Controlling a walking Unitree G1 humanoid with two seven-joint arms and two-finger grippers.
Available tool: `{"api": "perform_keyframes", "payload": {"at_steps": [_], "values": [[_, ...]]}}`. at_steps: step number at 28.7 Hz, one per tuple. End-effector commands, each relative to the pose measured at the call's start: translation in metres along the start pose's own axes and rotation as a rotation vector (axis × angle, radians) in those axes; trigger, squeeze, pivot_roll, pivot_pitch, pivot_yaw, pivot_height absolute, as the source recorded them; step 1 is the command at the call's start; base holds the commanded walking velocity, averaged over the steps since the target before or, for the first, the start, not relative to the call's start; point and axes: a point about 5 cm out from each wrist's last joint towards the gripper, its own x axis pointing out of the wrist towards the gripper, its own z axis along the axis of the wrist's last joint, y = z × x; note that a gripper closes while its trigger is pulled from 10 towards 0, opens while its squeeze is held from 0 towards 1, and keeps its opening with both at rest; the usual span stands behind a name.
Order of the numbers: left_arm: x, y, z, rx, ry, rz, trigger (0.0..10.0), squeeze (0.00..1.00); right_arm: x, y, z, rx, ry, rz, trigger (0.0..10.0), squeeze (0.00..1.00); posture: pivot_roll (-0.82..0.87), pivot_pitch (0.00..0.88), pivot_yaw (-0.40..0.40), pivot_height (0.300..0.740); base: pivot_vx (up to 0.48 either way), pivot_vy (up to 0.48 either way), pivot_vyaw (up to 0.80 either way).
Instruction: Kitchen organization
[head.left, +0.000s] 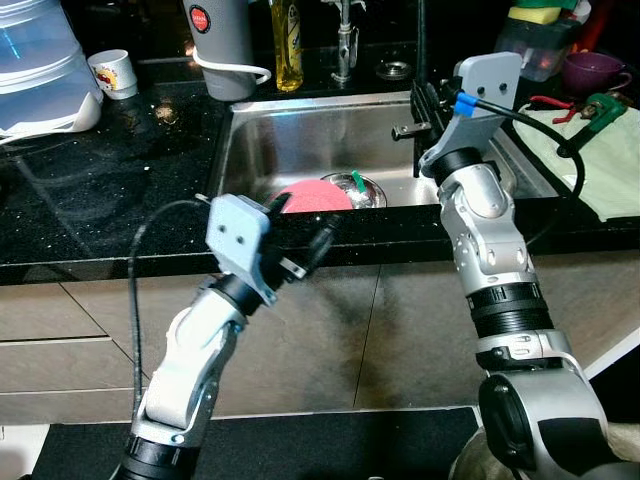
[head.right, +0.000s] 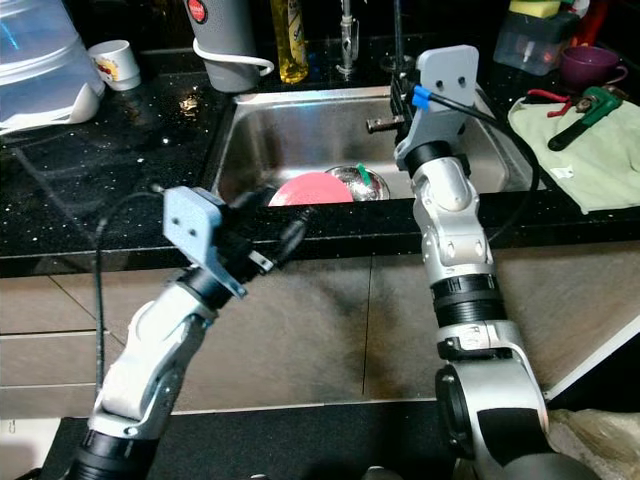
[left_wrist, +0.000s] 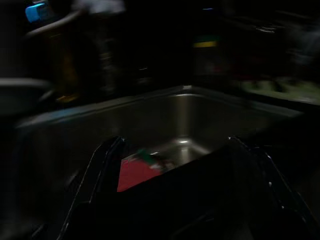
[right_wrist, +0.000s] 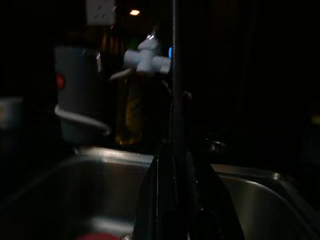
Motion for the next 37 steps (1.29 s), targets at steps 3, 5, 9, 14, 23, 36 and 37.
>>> {"api": "perform_keyframes", "payload": {"at_steps": [3, 5, 9, 14, 23, 36, 37], "values": [[-0.007, 0.003, -0.007, 0.006, 0.043, 0.049, 10.0, 0.0, -0.001, 0.007, -0.008, -0.041, 0.037, 0.04, 10.0, 0.0, 0.01, 0.04, -0.002, 0.74, 0.104, 0.0, 0.0], [-0.012, 0.005, -0.011, 0.005, 0.065, 0.078, 10.0, 0.0, -0.002, 0.009, -0.012, -0.056, 0.058, 0.055, 10.0, 0.0, 0.02, 0.043, -0.006, 0.74, 0.169, 0.0, 0.0], [-0.014, 0.007, -0.011, 0.008, 0.071, 0.1, 10.0, 0.0, -0.003, 0.009, -0.015, -0.056, 0.066, 0.061, 10.0, 0.0, 0.02, 0.044, -0.008, 0.74, 0.339, 0.0, 0.0], [-0.014, 0.01, -0.009, 0.016, 0.07, 0.121, 10.0, 0.0, -0.003, 0.008, -0.017, -0.088, 0.084, 0.075, 10.0, 0.0, 0.02, 0.044, -0.009, 0.74, 0.341, 0.0, 0.0], [-0.012, 0.01, -0.008, 0.02, 0.065, 0.128, 10.0, 0.0, -0.004, 0.015, -0.02, -0.2, 0.115, 0.159, 10.0, 0.0, 0.02, 0.042, -0.013, 0.74, 0.346, 0.0, 0.0], [-0.007, -0.002, -0.014, -0.002, 0.089, 0.08, 10.0, 0.0, -0.007, 0.019, -0.027, -0.394, 0.183, 0.304, 10.0, 0.0, 0.01, 0.039, -0.015, 0.74, 0.106, 0.0, 0.0], [-0.007, -0.004, -0.015, -0.003, 0.092, 0.077, 10.0, 0.0, -0.007, 0.019, -0.029, -0.434, 0.201, 0.325, 10.0, 0.0, 0.01, 0.039, -0.016, 0.74, 0.0, 0.0, 0.0]]}}
